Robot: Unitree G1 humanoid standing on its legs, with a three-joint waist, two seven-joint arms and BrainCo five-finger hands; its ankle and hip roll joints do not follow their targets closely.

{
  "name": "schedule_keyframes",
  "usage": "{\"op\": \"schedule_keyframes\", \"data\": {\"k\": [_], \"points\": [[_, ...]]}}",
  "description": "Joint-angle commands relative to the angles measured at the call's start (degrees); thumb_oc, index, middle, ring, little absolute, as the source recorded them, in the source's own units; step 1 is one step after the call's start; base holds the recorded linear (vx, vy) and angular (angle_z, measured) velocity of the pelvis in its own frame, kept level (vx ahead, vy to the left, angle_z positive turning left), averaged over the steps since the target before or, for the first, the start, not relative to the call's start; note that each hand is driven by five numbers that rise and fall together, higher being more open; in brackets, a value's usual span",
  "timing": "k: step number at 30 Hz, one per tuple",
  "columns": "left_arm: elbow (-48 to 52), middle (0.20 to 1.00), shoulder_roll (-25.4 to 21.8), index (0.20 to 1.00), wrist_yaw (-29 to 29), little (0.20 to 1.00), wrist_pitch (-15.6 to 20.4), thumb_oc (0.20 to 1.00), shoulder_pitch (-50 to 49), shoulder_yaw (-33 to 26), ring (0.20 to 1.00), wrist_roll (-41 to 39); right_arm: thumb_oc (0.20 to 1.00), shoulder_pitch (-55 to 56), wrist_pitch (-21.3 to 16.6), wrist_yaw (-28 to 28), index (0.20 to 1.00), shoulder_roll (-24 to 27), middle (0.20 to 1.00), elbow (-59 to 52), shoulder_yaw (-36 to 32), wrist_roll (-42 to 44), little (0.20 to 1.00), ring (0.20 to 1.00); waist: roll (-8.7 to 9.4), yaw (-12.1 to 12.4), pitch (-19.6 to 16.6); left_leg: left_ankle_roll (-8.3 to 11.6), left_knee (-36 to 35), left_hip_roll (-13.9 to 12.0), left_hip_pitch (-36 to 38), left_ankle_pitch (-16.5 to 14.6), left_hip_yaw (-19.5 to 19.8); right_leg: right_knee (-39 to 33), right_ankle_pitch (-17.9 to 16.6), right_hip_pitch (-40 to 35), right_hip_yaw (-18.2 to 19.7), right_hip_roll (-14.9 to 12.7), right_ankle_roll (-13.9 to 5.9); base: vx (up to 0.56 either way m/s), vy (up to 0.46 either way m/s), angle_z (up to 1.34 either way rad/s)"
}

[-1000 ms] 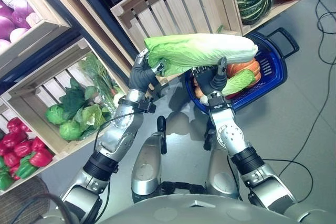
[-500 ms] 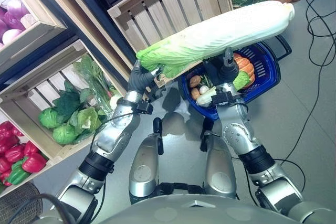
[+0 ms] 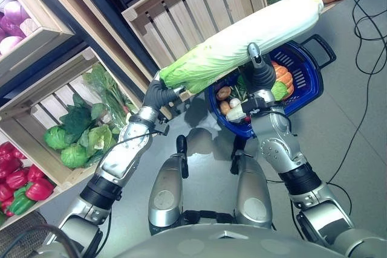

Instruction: Pick up fruits and vegetables into the basket

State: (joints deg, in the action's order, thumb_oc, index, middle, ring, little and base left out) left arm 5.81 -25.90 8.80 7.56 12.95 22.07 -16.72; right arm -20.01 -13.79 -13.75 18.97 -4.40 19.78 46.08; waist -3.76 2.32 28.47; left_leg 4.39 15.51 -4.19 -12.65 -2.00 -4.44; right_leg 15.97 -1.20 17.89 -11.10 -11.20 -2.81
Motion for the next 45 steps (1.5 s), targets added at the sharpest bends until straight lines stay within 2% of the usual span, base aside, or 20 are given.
{"op": "schedule_keyframes", "data": {"k": [1, 3, 4, 5, 6, 14, 17, 21, 25, 30, 35, 36, 37, 42, 44, 45], "points": [[5.77, 0.200, -2.37, 0.200, 2.57, 0.200, 5.11, 0.200, -2.12, -3.71, 0.200, 3.03, 0.200, 0.22, -2.13, -1.32, 0.200, 0.00, 0.200, -2.69, -4.06, -4.87, 0.200, 0.200, 0.38, -0.96, -1.95, -2.94, 0.65, 1.20, -1.31, -2.71, -0.71, 1.38, 6.03, -4.23, 0.34, -0.24, -1.63, 0.00, 0.000, 0.00], [5.31, 0.200, -2.55, 0.200, 2.16, 0.200, 4.06, 0.200, -2.41, -4.10, 0.200, 2.02, 0.200, 0.33, -2.59, -0.83, 0.200, -0.03, 0.200, -2.06, -4.41, -5.15, 0.200, 0.200, 0.09, -0.98, -1.85, -2.83, 0.64, 1.18, -1.35, -2.70, -0.84, 1.54, 6.11, -4.06, 0.34, -0.38, -1.60, -0.01, 0.017, -0.01], [4.92, 0.413, -2.50, 0.413, 1.87, 0.413, 3.63, 0.413, -2.50, -4.15, 0.413, 1.15, 0.200, 0.31, -3.15, -0.66, 0.200, 0.02, 0.200, -1.79, -4.62, -4.86, 0.200, 0.200, 0.01, -0.99, -1.80, -2.80, 0.53, 1.20, -1.29, -2.64, -0.89, 1.51, 6.06, -4.04, 0.31, -0.41, -1.64, -0.01, 0.019, -0.03], [4.67, 0.592, -2.47, 0.592, 1.62, 0.592, 3.60, 0.592, -2.67, -4.26, 0.592, 0.28, 0.200, 0.44, -3.38, -0.68, 0.200, -0.03, 0.200, -1.86, -4.83, -4.88, 0.200, 0.200, -0.10, -1.04, -1.75, -2.78, 0.48, 1.19, -1.28, -2.58, -0.97, 1.58, 6.07, -3.97, 0.31, -0.47, -1.66, 0.00, 0.000, 0.00], [4.35, 1.000, -2.37, 1.000, 1.28, 1.000, 3.93, 1.000, -3.05, -4.43, 1.000, 0.06, 0.200, 0.77, -3.86, -0.54, 0.200, -0.09, 0.200, -1.67, -5.05, -4.85, 0.200, 0.200, -0.17, -1.03, -1.74, -2.79, 0.46, 1.18, -1.33, -2.52, -1.04, 1.68, 6.07, -3.87, 0.30, -0.53, -1.67, 0.00, 0.000, 0.00], [3.20, 1.000, -2.77, 1.000, -3.64, 1.000, 4.55, 1.000, -7.37, -7.20, 1.000, -3.25, 0.200, 4.83, -8.99, 4.57, 0.200, 0.53, 0.200, -1.91, -10.41, 0.87, 0.200, 0.200, -1.10, -1.58, -0.84, -2.74, 0.31, 0.84, -2.51, -2.02, -1.68, 3.40, 6.55, -1.67, -0.08, -0.48, -1.50, -0.03, -0.002, -0.04], [2.10, 1.000, -2.56, 1.000, -5.10, 1.000, 3.47, 1.000, -9.63, -8.01, 1.000, -5.32, 0.200, 6.63, -11.19, 5.59, 0.200, 0.90, 0.200, -2.15, -12.89, 1.61, 0.200, 0.200, -1.81, -1.98, -0.11, -2.71, 0.39, 0.81, -2.71, -2.20, -1.94, 4.72, 7.28, -0.63, 0.07, -0.55, -1.43, -0.04, 0.018, -0.05], [-1.18, 1.000, -1.73, 1.000, -6.34, 1.000, 1.41, 1.000, -13.60, -8.99, 1.000, -7.20, 0.200, 9.13, -13.80, 5.38, 0.200, 2.23, 0.200, -2.36, -16.81, 1.31, 0.200, 0.200, -2.81, -2.41, 0.56, -2.73, 0.18, 1.03, -3.61, -1.85, -2.52, 5.73, 7.67, 1.11, -0.05, -0.61, -1.24, -0.06, 0.021, -0.02], [-5.31, 1.000, -1.43, 1.000, -6.59, 1.000, 1.33, 1.000, -17.09, -9.75, 1.000, -6.46, 0.200, 10.64, -13.97, 3.35, 0.200, 4.03, 0.200, -1.64, -20.30, -0.52, 0.200, 0.200, -3.79, -2.92, 1.31, -2.51, 0.24, 1.01, -4.85, -1.38, -3.15, 7.44, 8.30, 3.28, -0.16, -0.54, -0.98, -0.06, 0.024, -0.09], [-13.69, 1.000, -1.86, 1.000, -3.13, 1.000, 3.07, 1.000, -20.78, -10.35, 1.000, -3.96, 0.200, 11.32, -12.57, 0.06, 0.200, 6.95, 0.200, 3.85, -23.87, -2.84, 0.200, 0.200, -4.94, -2.79, 1.32, -2.25, 0.69, 0.93, -8.27, -0.63, -3.84, 10.40, 9.39, 7.83, -0.55, -0.44, -0.45, -0.06, -0.015, -0.05], [-25.50, 1.000, -2.21, 1.000, 2.20, 1.000, 4.05, 1.000, -23.03, -10.52, 1.000, -0.73, 0.200, 7.67, -9.62, -5.26, 0.200, 11.38, 0.200, 14.41, -25.40, -6.95, 0.200, 0.200, -6.52, -1.00, 1.32, -1.80, 1.90, 0.82, -13.24, 0.34, -3.43, 14.77, 11.04, 13.47, -1.58, -0.55, 0.47, -0.05, -0.054, 0.03], [-26.44, 1.000, -2.10, 1.000, 2.20, 1.000, 4.44, 1.000, -23.16, -10.47, 1.000, -0.41, 0.200, 7.21, -9.43, -5.42, 0.200, 11.72, 0.200, 15.11, -25.45, -6.96, 0.200, 0.200, -6.60, -0.87, 1.32, -1.79, 2.00, 0.86, -13.56, 0.38, -3.35, 15.11, 11.16, 13.88, -1.61, -0.57, 0.54, 0.06, -0.057, 0.03], [-29.14, 1.000, -1.77, 1.000, 1.95, 1.000, 3.50, 1.000, -23.82, -10.12, 1.000, -1.21, 0.200, 6.23, -8.67, -6.69, 0.200, 12.69, 0.200, 17.28, -25.39, -7.83, 0.200, 0.200, -6.67, -0.51, 1.32, -1.33, 2.69, 1.25, -13.38, -1.12, -2.68, 16.89, 13.31, 14.18, -0.99, -0.74, 0.09, 0.06, -0.059, 0.07], [-40.03, 1.000, 1.77, 1.000, -1.84, 1.000, -1.14, 1.000, -25.85, -10.46, 1.000, -3.54, 0.200, -0.98, -3.72, -10.28, 0.200, 17.81, 0.200, 26.09, -25.00, -11.21, 0.200, 0.200, -8.13, 1.71, 1.32, -1.14, 3.26, 1.68, -17.06, -0.22, -1.96, 20.57, 14.37, 19.16, -1.41, -1.27, 0.90, -0.02, -0.053, 0.12], [-42.06, 1.000, 2.60, 1.000, -3.20, 1.000, -1.16, 1.000, -26.22, -10.57, 1.000, -4.35, 0.200, -2.77, -2.63, -10.59, 0.200, 19.07, 0.200, 28.03, -24.73, -11.92, 0.200, 0.200, -8.56, 1.99, 1.32, -1.05, 3.55, 1.77, -17.88, -0.08, -1.88, 21.55, 14.69, 20.34, -1.35, -1.43, 1.13, -0.01, 0.012, 0.10], [-44.28, 1.000, 3.45, 1.000, -5.68, 1.000, -1.14, 1.000, -26.64, -10.53, 1.000, -5.44, 0.200, -5.45, -0.66, -10.56, 0.200, 20.75, 0.200, 31.14, -24.35, -11.95, 0.200, 0.200, -9.14, 2.53, 1.32, -1.03, 4.01, 1.85, -19.14, 0.13, -1.90, 22.73, 15.03, 21.88, -1.36, -1.59, 1.48, -0.01, 0.014, 0.16]]}}
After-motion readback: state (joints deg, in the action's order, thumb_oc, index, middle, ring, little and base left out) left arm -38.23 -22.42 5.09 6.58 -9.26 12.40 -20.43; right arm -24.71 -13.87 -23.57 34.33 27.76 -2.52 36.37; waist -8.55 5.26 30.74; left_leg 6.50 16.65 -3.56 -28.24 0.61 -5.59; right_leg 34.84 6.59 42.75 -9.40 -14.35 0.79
